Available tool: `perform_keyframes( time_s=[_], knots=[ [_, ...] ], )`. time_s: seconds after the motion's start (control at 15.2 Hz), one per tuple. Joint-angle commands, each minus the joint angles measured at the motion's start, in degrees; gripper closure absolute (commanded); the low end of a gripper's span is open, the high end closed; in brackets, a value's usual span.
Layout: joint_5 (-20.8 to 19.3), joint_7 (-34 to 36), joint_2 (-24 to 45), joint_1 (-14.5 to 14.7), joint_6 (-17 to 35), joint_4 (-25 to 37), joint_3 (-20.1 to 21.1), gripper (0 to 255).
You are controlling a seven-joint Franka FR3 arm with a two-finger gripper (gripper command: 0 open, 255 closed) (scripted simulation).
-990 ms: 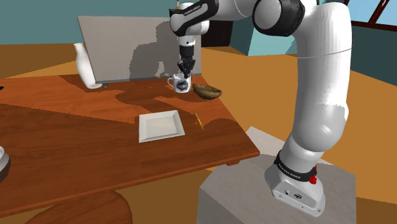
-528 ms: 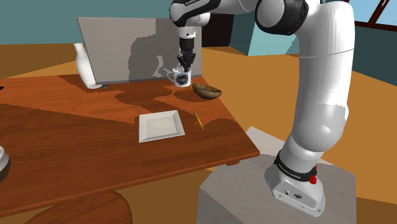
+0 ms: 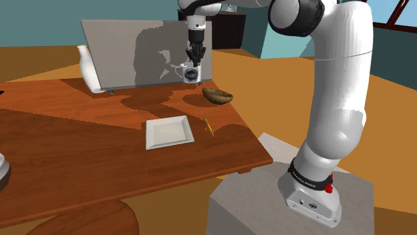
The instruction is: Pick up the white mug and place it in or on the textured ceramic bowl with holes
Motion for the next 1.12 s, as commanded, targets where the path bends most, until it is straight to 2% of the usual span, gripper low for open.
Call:
perform_keyframes(
  time_s=[0.0, 0.2, 0.53, 0.86, 1.06],
  knots=[
    [0.0, 0.1, -0.1, 0.0, -1.3, 1.3, 0.0, 255],
    [0.0, 0.2, 0.0, -0.1, -3.3, 3.3, 0.0, 255],
    [-1.0, -3.7, -9.8, -2.0, -0.3, -9.6, -1.6, 255],
    [-2.4, -7.7, -18.2, -4.1, 1.0, -19.3, -3.6, 255],
    [-2.4, -7.8, -18.1, -4.1, 3.3, -21.5, -3.6, 255]
  ],
)
